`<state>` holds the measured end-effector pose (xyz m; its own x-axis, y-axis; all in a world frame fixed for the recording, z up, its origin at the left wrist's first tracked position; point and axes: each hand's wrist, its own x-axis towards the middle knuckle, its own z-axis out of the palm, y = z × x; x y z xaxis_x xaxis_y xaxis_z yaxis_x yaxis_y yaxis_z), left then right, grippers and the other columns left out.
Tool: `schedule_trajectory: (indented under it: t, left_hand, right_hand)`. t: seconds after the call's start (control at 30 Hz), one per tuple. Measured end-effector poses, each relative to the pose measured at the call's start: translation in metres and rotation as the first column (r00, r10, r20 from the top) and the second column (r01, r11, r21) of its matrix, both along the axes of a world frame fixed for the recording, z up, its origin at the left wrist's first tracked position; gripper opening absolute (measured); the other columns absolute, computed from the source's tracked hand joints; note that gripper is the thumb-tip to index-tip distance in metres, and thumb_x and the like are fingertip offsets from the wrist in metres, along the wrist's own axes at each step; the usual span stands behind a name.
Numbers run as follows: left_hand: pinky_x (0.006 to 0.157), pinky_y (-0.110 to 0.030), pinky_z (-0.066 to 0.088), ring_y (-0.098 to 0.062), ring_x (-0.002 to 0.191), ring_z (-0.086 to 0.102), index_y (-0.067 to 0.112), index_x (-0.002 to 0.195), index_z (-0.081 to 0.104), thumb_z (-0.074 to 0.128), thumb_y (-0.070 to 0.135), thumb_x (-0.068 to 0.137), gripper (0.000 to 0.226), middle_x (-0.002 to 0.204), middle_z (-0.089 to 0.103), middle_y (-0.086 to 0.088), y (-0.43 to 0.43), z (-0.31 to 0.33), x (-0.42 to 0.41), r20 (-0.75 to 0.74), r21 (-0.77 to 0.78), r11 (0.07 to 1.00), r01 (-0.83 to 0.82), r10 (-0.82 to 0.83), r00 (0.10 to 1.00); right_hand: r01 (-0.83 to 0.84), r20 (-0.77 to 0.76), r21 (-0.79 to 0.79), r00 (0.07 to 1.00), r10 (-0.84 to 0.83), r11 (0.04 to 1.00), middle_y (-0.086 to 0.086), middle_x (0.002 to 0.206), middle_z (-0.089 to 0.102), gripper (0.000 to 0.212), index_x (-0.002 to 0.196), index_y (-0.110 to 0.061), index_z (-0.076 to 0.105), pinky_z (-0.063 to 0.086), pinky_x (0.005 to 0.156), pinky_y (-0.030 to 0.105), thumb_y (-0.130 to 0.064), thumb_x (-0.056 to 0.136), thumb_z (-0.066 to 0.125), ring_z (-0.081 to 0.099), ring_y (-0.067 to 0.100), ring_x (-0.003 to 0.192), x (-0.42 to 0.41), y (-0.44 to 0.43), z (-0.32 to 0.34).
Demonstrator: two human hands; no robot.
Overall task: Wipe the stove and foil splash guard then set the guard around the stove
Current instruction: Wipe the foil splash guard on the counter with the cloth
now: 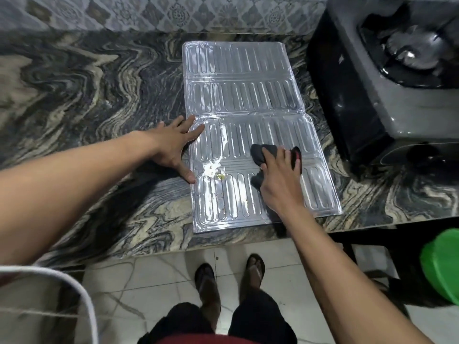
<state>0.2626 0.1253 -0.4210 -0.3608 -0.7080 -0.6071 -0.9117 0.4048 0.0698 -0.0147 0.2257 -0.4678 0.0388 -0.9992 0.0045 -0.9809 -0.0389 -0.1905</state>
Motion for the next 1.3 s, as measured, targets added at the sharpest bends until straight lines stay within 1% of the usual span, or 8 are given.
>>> schedule_trajectory:
  t: [0.23,0.43,0.6,0.77,0.9,1.0,1.17,1.3]
  left_hand:
    - [0.12,-0.063,0.0,-0.025,0.151,-0.021,0.035,0.154,-0.022,0.069,0.089,0.037,0.157,0.161,-0.032,0.003,0.002,0.002,-0.002,0.004,-0.002,1.0,-0.021,0.021,1.0]
    - [0.12,-0.063,0.002,-0.025,0.151,-0.021,0.035,0.153,-0.023,0.065,0.093,0.031,0.161,0.161,-0.033,0.003,0.0,0.0,-0.002,0.013,0.004,1.0,-0.023,0.023,1.0]
    - [0.12,-0.062,0.0,-0.027,0.151,-0.02,0.035,0.152,-0.025,0.061,0.096,0.029,0.163,0.16,-0.034,0.002,0.0,-0.001,-0.002,0.01,0.021,0.999,-0.028,0.028,1.0]
    - [0.12,-0.063,0.002,-0.027,0.152,-0.019,0.034,0.154,-0.024,0.066,0.091,0.035,0.159,0.161,-0.032,0.001,0.002,0.0,-0.005,0.015,0.014,0.999,-0.037,0.037,0.999]
    - [0.119,-0.064,0.003,-0.027,0.152,-0.019,0.034,0.153,-0.023,0.064,0.093,0.032,0.161,0.162,-0.031,0.001,0.002,-0.001,-0.006,0.012,0.004,0.999,-0.036,0.036,0.999]
    - [0.12,-0.063,0.003,-0.026,0.152,-0.019,0.035,0.154,-0.022,0.067,0.091,0.032,0.161,0.162,-0.031,0.002,0.002,0.0,-0.006,-0.003,0.005,0.999,-0.05,0.05,0.999]
    - [0.12,-0.063,0.001,-0.026,0.152,-0.019,0.035,0.154,-0.022,0.072,0.087,0.035,0.16,0.161,-0.031,0.003,0.003,0.002,-0.008,0.0,0.002,0.998,-0.064,0.064,0.998]
    - [0.12,-0.062,0.0,-0.025,0.152,-0.02,0.035,0.154,-0.021,0.072,0.086,0.034,0.16,0.162,-0.03,0.002,0.005,0.004,-0.009,-0.004,-0.001,0.997,-0.083,0.083,0.997]
  right_hand:
    - [-0.464,0.016,0.099,0.885,0.465,0.88,0.02,0.162,0.014,0.076,0.156,-0.016,0.02,-0.009,0.121,0.047,-0.031,0.091,0.056,0.009,0.034,0.151,0.06,0.031,0.013]
    - [-0.606,0.06,0.112,0.795,0.604,0.787,0.013,0.163,0.015,0.06,0.155,-0.022,0.024,-0.006,0.122,0.041,-0.029,0.096,0.03,0.01,0.026,0.152,0.047,0.067,0.008]
    - [-0.41,0.111,0.11,0.91,0.399,0.905,0.01,0.165,0.005,0.065,0.157,-0.023,0.017,-0.009,0.121,0.037,-0.022,0.098,0.044,0.0,0.022,0.152,0.003,0.055,0.011]
    - [-0.131,0.094,0.148,0.989,0.117,0.98,0.009,0.165,0.002,0.065,0.157,-0.023,0.015,0.0,0.123,0.047,-0.023,0.097,0.042,-0.002,0.023,0.152,-0.061,0.04,0.012]
    - [0.1,0.06,0.086,0.993,-0.105,0.991,0.016,0.164,0.01,0.055,0.155,-0.019,0.022,0.007,0.121,0.053,-0.02,0.103,0.036,0.006,0.029,0.152,-0.082,0.043,0.006]
    - [0.19,0.042,0.043,0.981,-0.192,0.981,0.019,0.162,0.011,0.057,0.155,-0.014,0.02,0.002,0.122,0.051,-0.016,0.101,0.038,0.007,0.033,0.151,-0.046,0.064,0.005]
    - [-0.107,0.057,0.15,0.993,0.099,0.983,0.015,0.161,-0.002,0.067,0.156,-0.013,0.009,-0.007,0.121,0.05,-0.031,0.094,0.026,-0.006,0.031,0.149,0.044,0.085,0.02]
    - [-0.467,0.077,0.145,0.885,0.46,0.873,0.019,0.162,0.014,0.063,0.156,-0.016,0.021,0.002,0.122,0.05,-0.037,0.096,0.02,0.011,0.033,0.151,0.084,0.088,0.01]
